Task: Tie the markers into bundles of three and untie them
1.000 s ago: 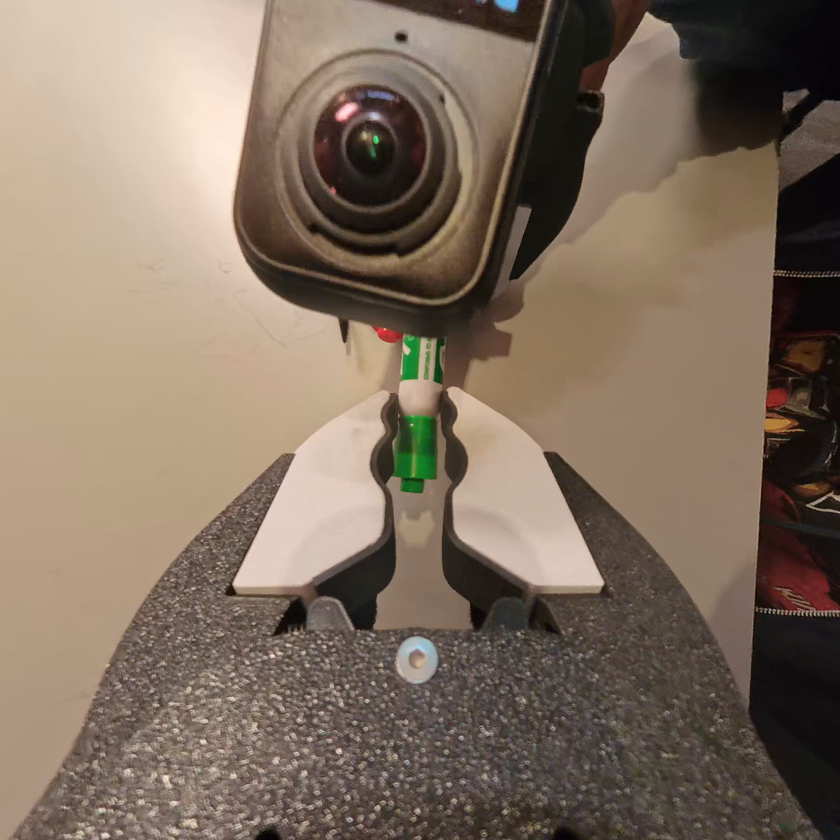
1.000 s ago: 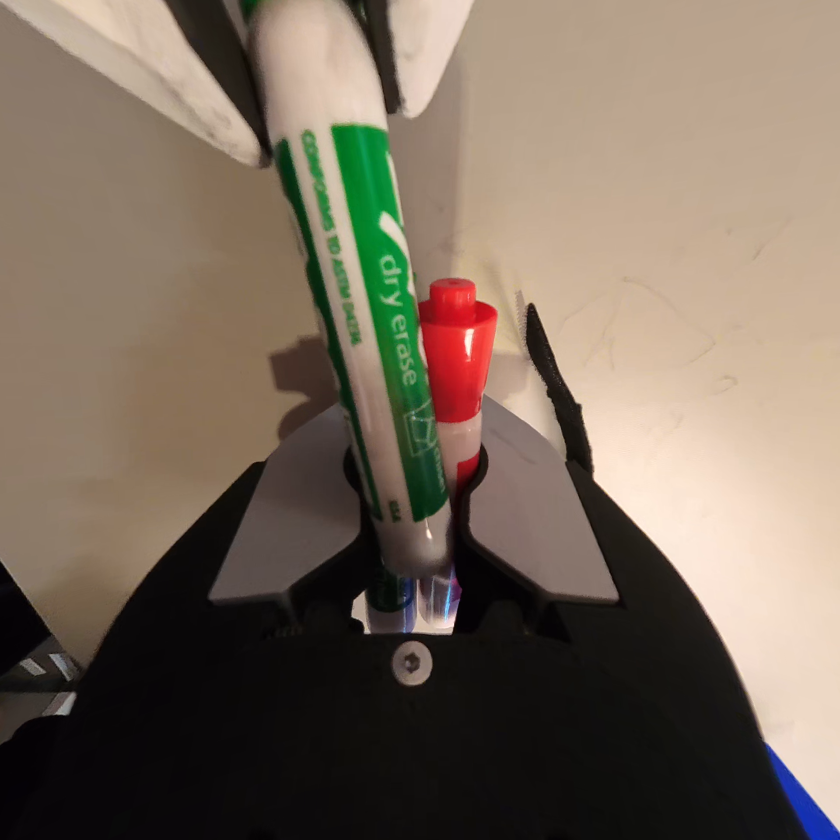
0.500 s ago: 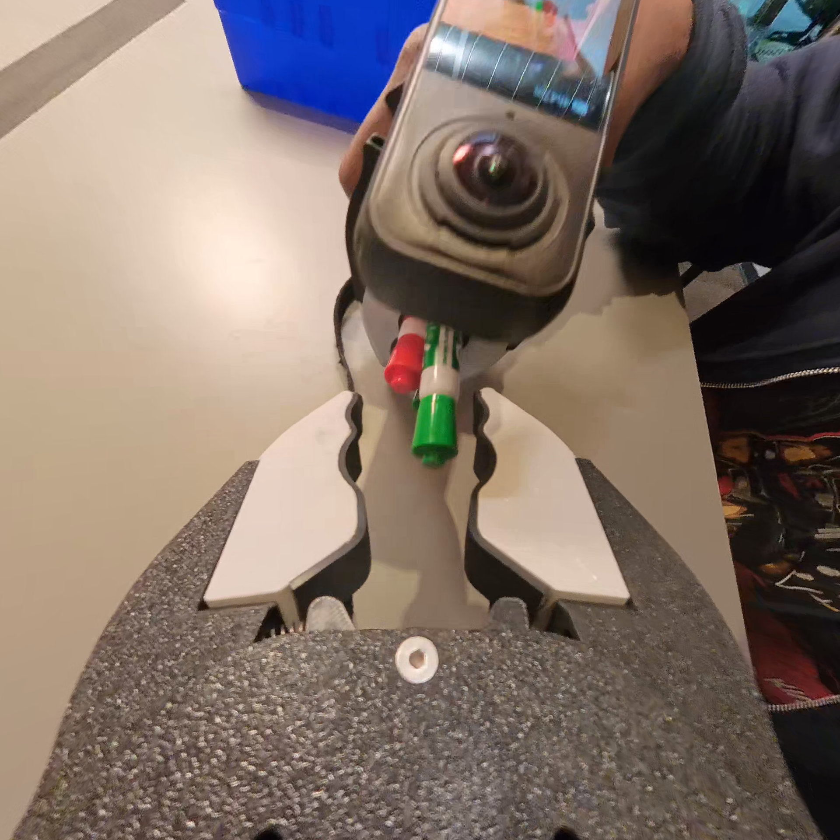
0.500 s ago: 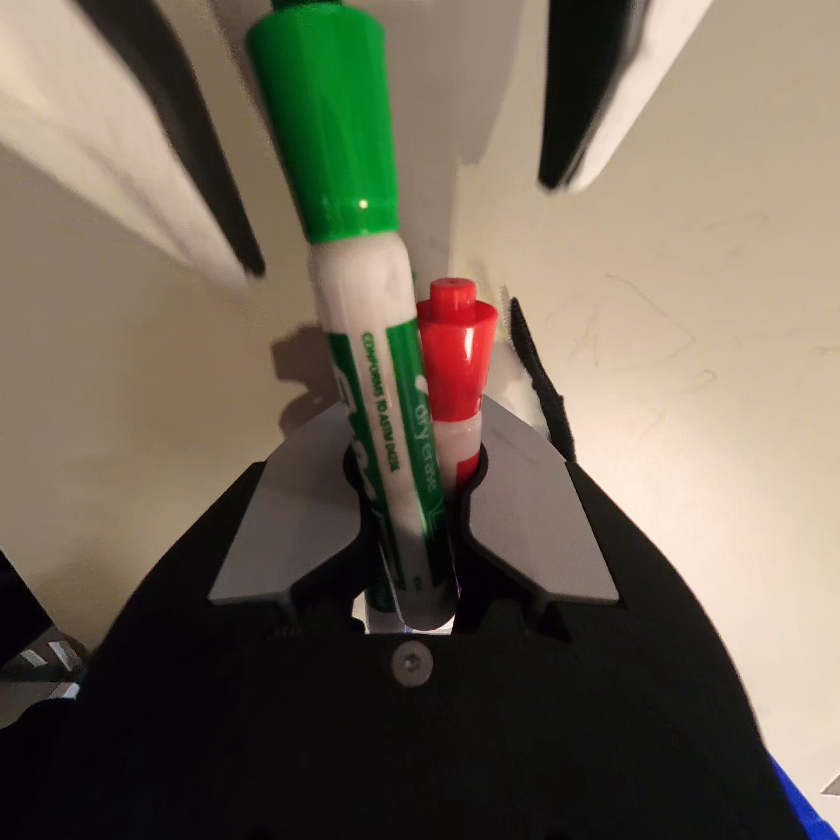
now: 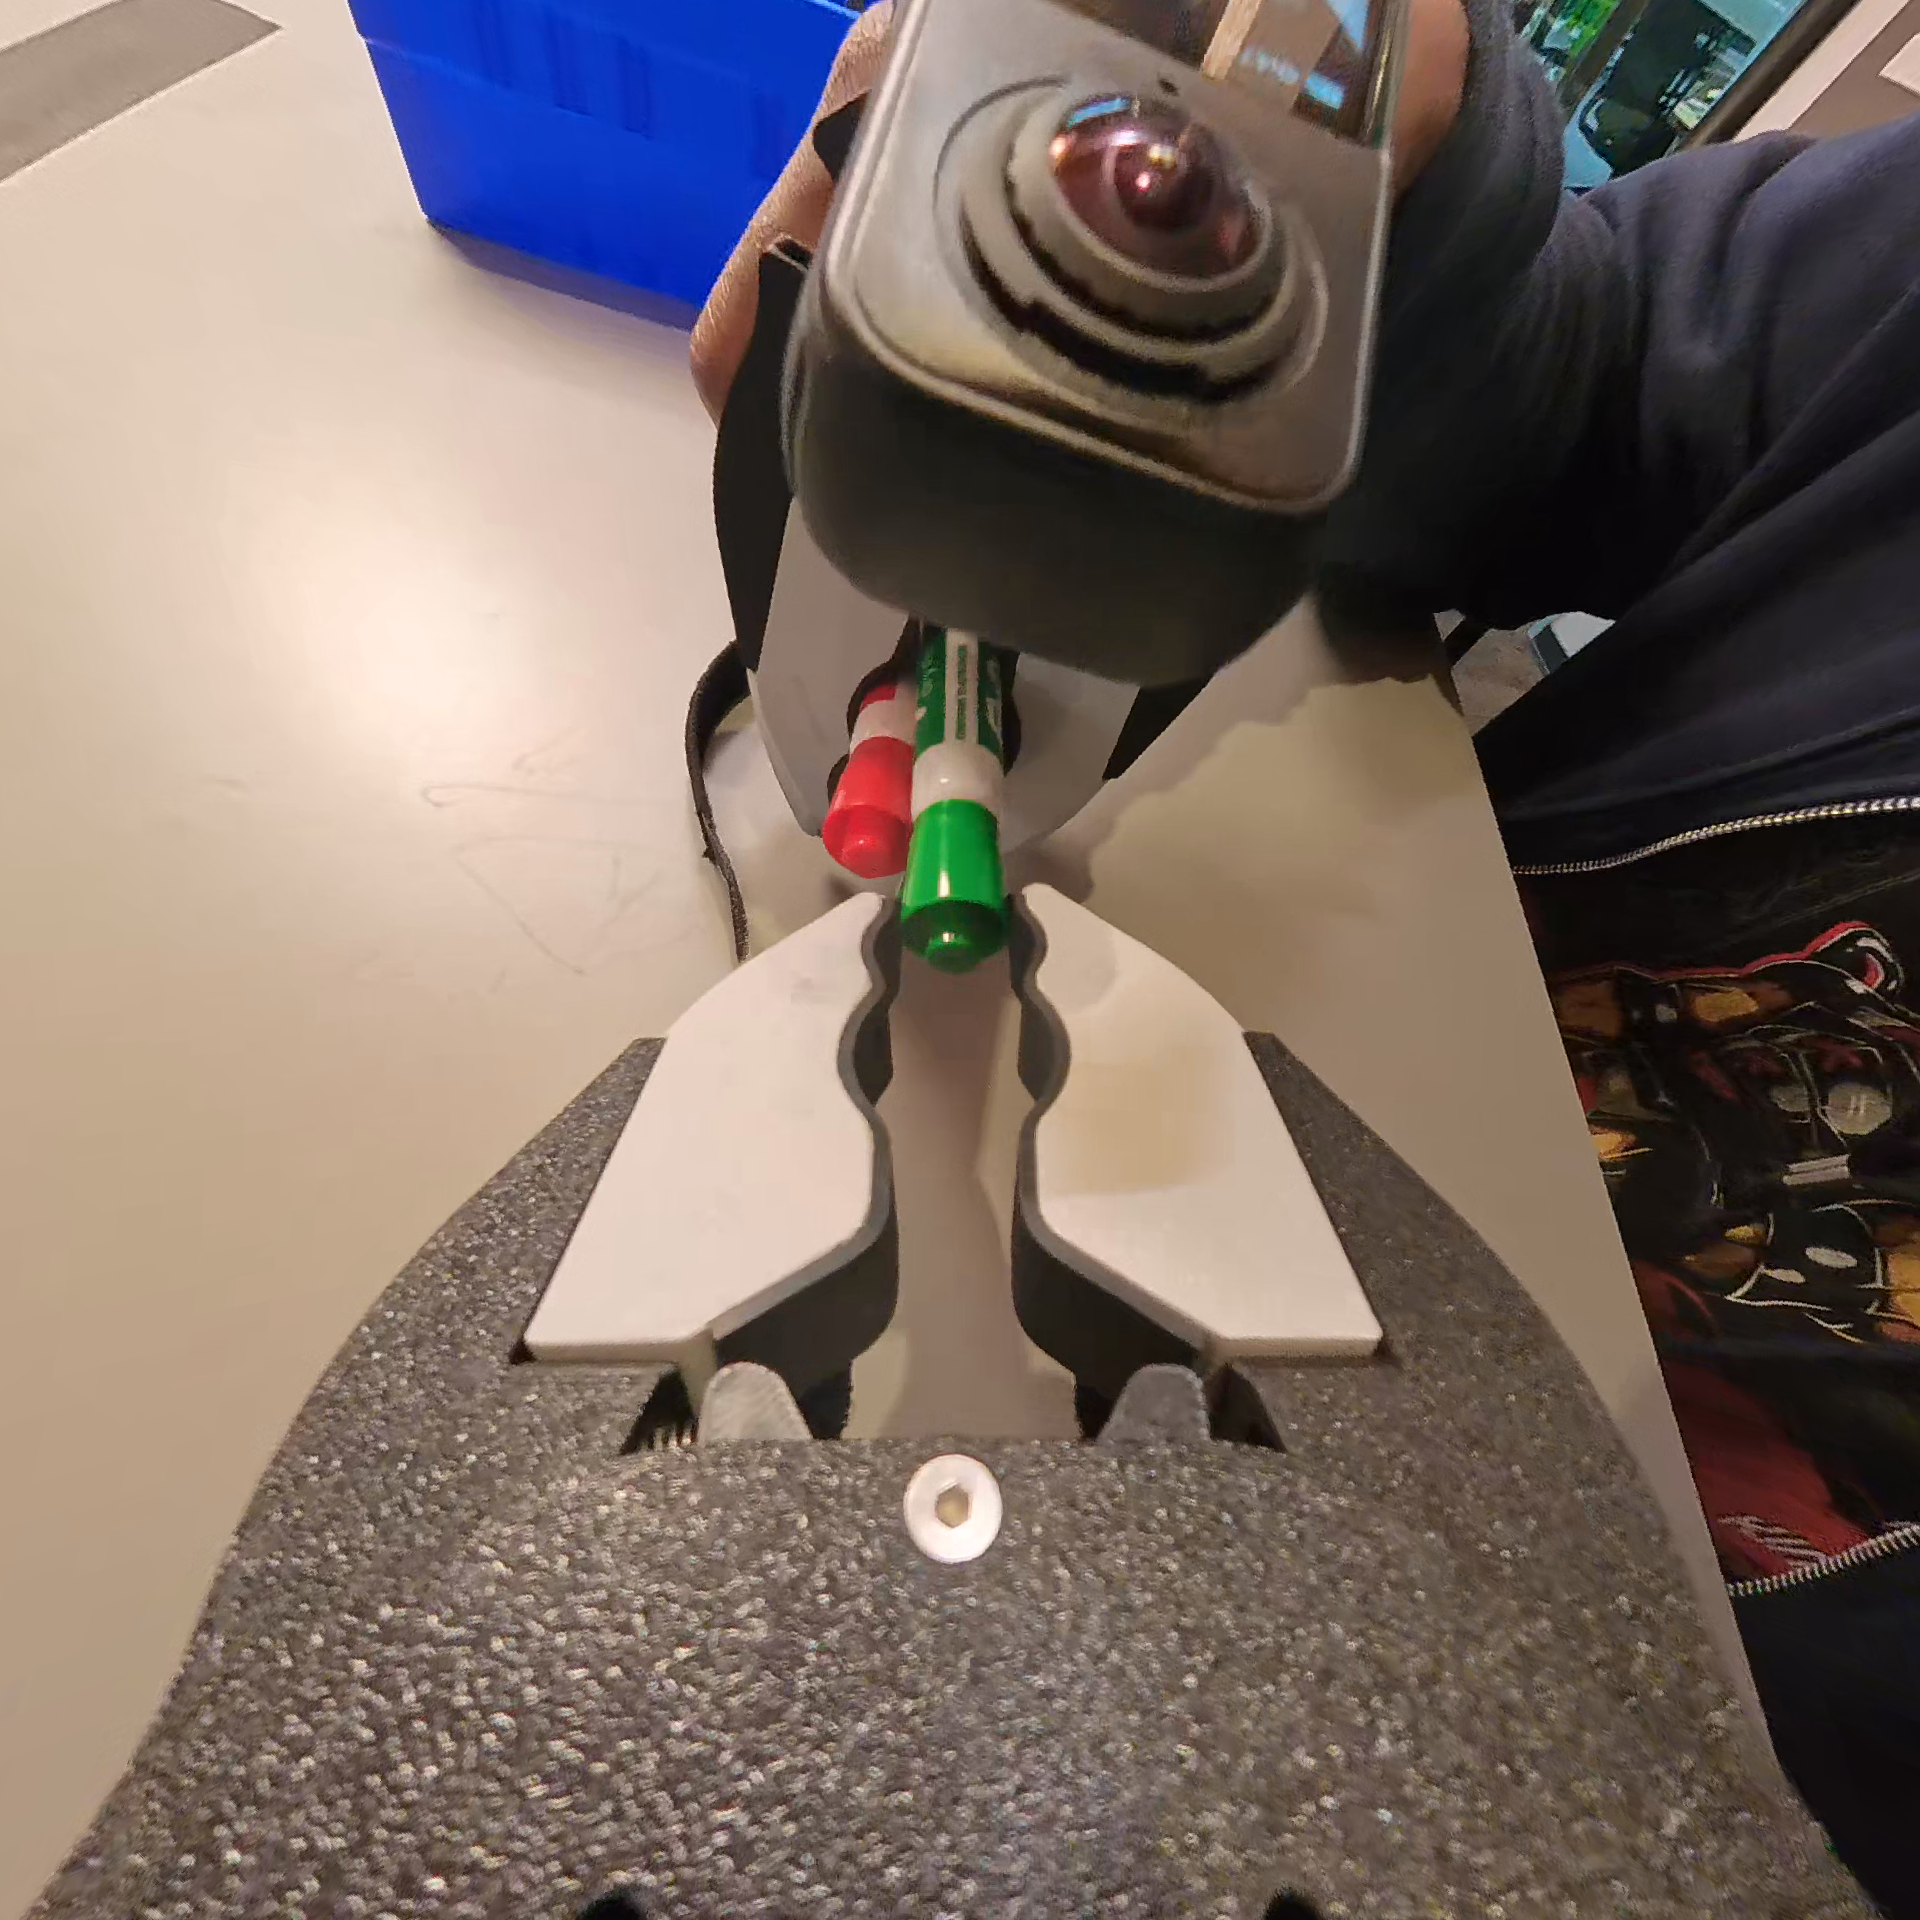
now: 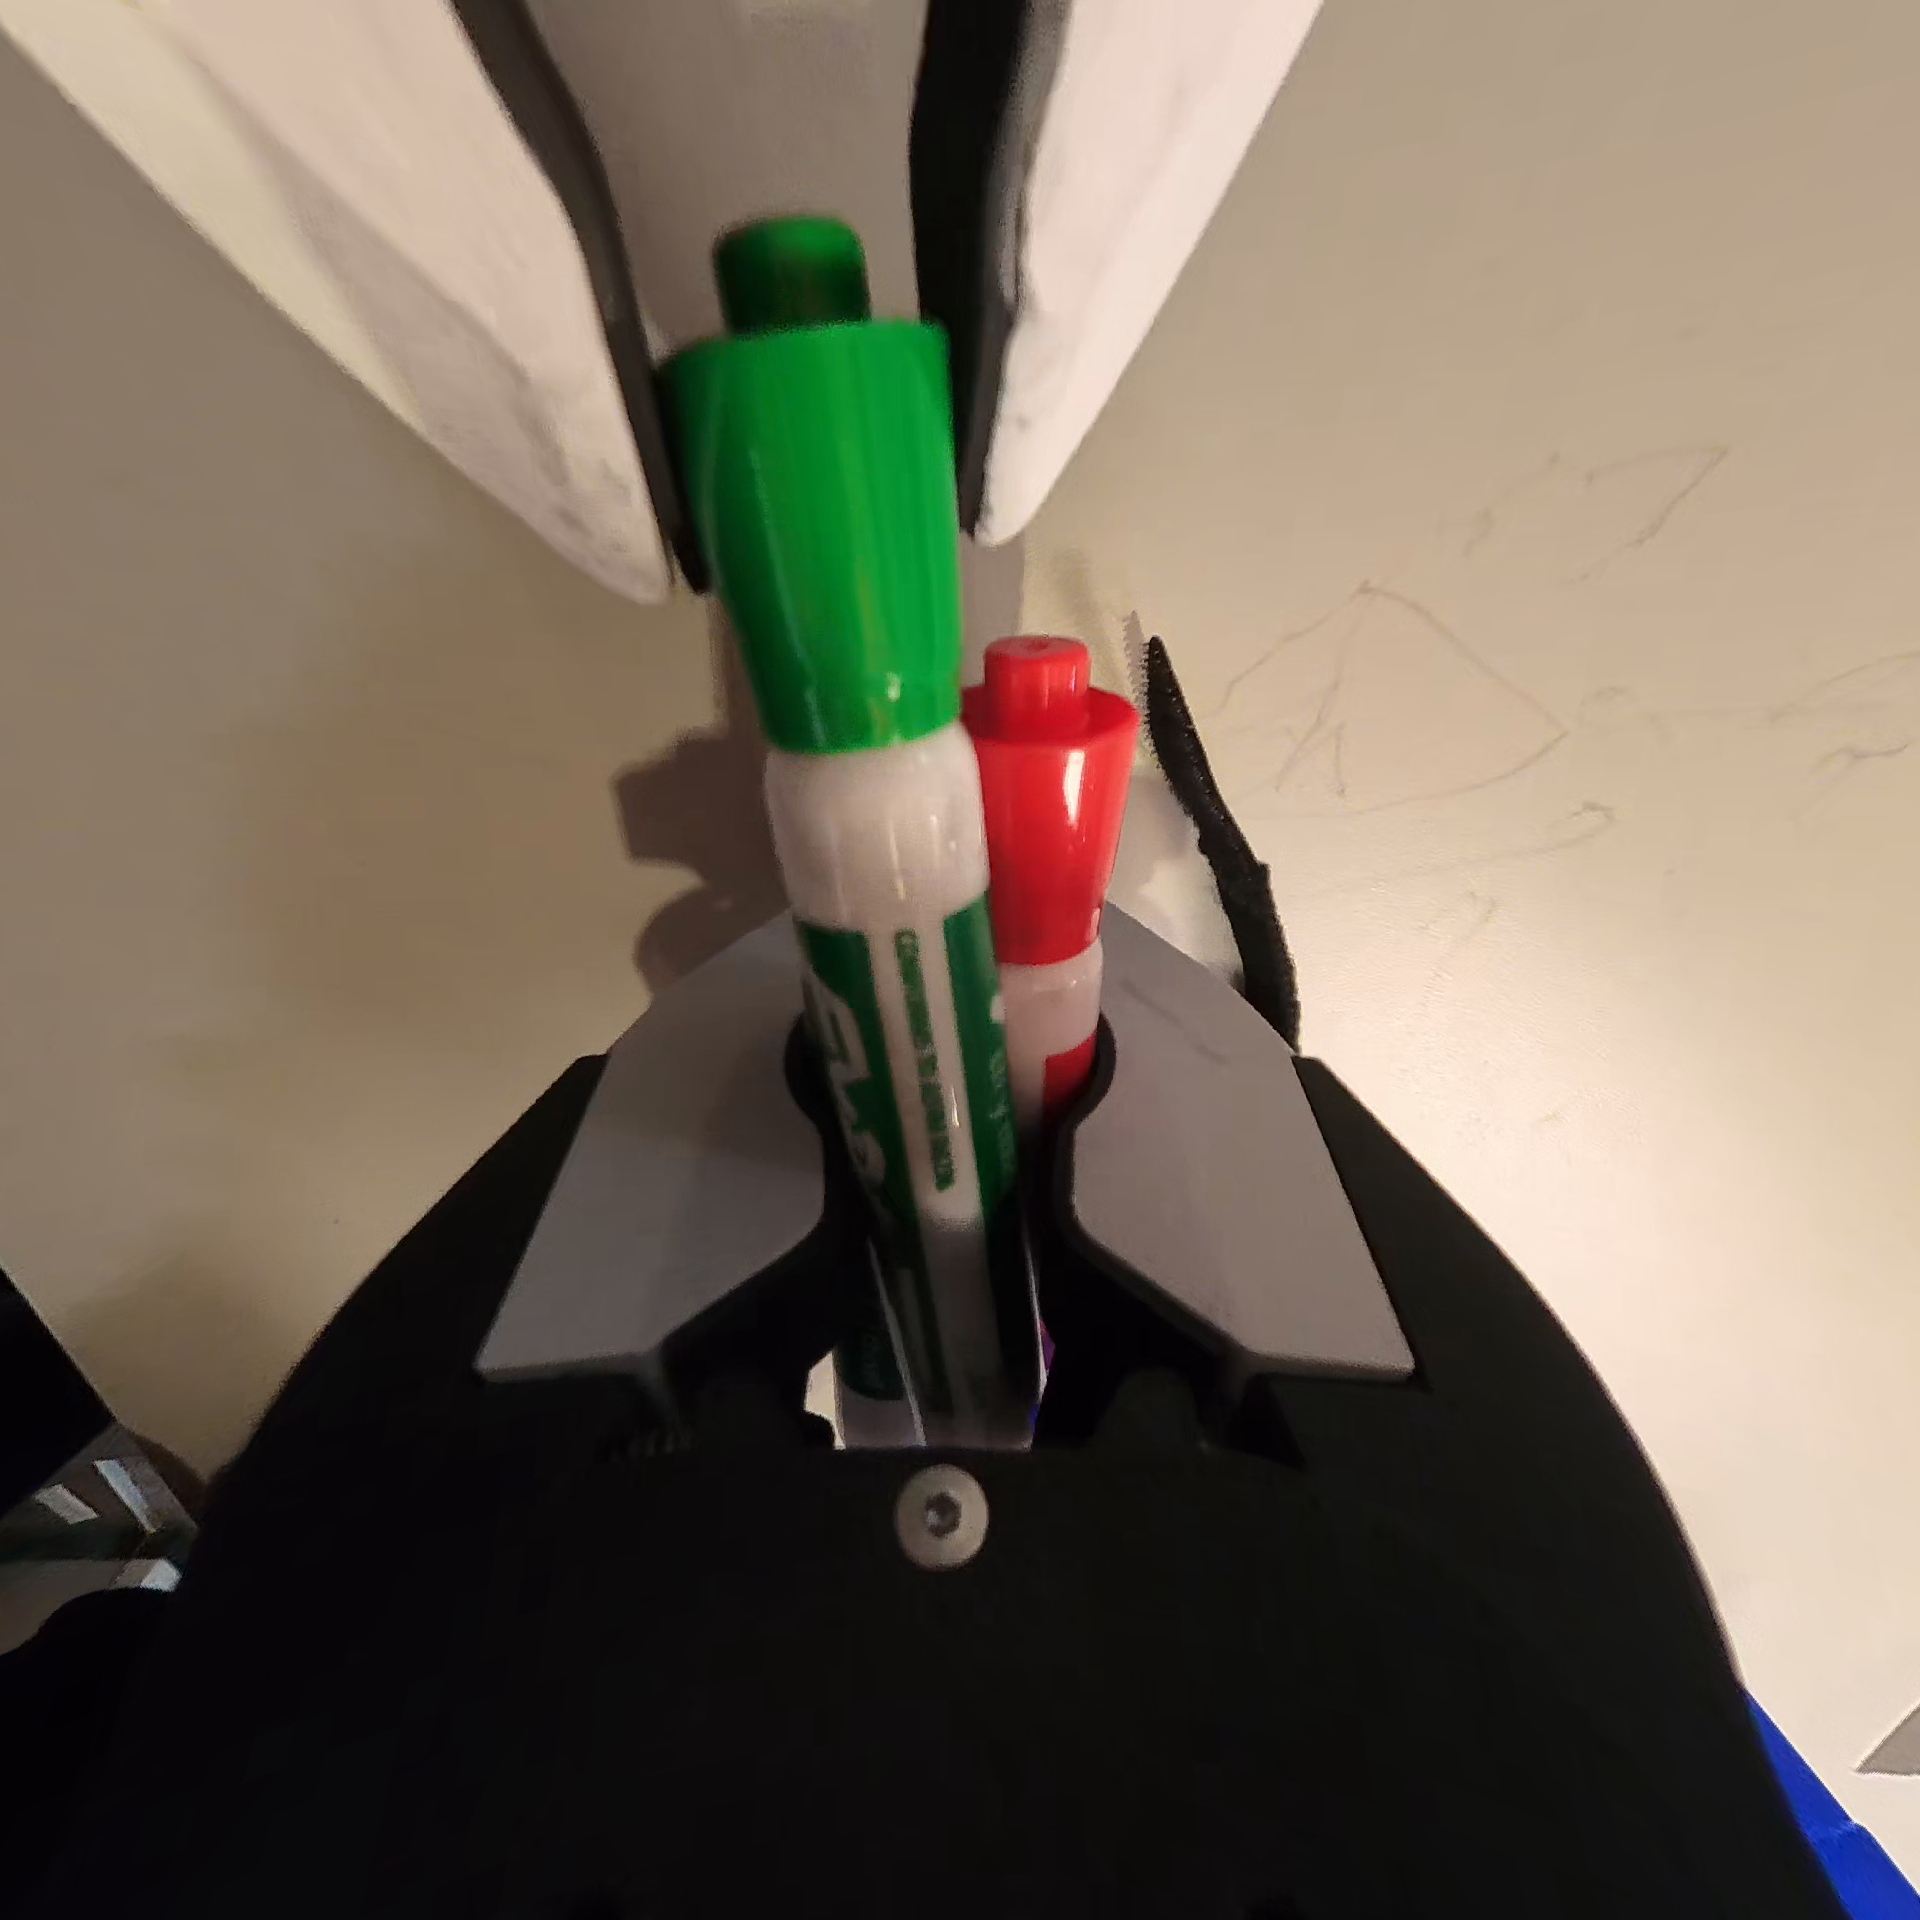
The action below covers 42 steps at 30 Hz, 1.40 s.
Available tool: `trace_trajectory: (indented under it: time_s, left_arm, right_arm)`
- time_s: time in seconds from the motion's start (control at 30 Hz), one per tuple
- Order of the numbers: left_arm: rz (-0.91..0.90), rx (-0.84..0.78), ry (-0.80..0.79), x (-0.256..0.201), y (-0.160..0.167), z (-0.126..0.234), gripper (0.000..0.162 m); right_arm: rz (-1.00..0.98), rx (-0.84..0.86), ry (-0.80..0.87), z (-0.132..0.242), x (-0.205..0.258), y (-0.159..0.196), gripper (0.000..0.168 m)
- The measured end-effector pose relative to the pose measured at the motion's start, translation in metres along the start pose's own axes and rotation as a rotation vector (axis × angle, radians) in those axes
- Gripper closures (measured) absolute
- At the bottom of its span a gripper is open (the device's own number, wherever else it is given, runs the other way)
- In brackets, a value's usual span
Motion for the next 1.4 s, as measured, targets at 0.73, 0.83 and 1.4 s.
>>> trace_trajectory:
  time_s: [0.73, 0.83, 1.4]
  left_arm:
    - [-0.100, -0.134, -0.065, 0.000, -0.013, 0.004, 0.143]
    - [-0.129, -0.124, -0.096, -0.002, -0.015, -0.002, 0.143]
    - [0.022, -0.160, -0.246, 0.051, -0.004, 0.001, 0.104]
  right_arm:
    - [-0.009, 0.020, 0.010, 0.005, -0.001, 0.007, 0.128]
    - [-0.006, 0.022, 0.011, 0.006, 0.000, 0.006, 0.128]
    - [-0.123, -0.032, -0.003, 0.024, -0.031, 0.048, 0.128]
Point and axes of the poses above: each gripper's, where its closed fingertips meet, z back along the fingers, y out of its underside, x = y × z across the jaws, the point moved 1 cm from there along z, back along the fingers, and after that the axes turned 14 degrees about x, right-handed, at the moved point
